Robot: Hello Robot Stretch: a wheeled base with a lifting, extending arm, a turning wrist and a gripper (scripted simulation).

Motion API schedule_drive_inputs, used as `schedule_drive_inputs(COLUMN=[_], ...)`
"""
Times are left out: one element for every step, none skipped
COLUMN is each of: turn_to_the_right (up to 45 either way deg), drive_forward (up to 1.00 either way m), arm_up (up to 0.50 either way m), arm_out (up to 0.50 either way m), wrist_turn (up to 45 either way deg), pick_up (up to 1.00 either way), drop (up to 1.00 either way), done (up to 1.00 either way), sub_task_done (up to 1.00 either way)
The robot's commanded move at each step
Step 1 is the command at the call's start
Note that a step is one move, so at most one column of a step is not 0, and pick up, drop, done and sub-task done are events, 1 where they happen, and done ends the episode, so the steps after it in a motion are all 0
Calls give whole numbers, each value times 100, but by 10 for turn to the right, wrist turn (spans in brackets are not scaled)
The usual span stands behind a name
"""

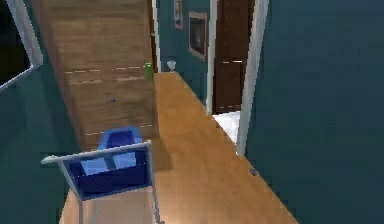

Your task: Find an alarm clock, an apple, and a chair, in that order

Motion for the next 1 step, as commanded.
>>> schedule_drive_inputs(turn_to_the_right=[450], drive_forward=[0], arm_up=[0], arm_out=[0], wrist_turn=[0], pick_up=[0], drop=[0], done=[0], sub_task_done=[0])
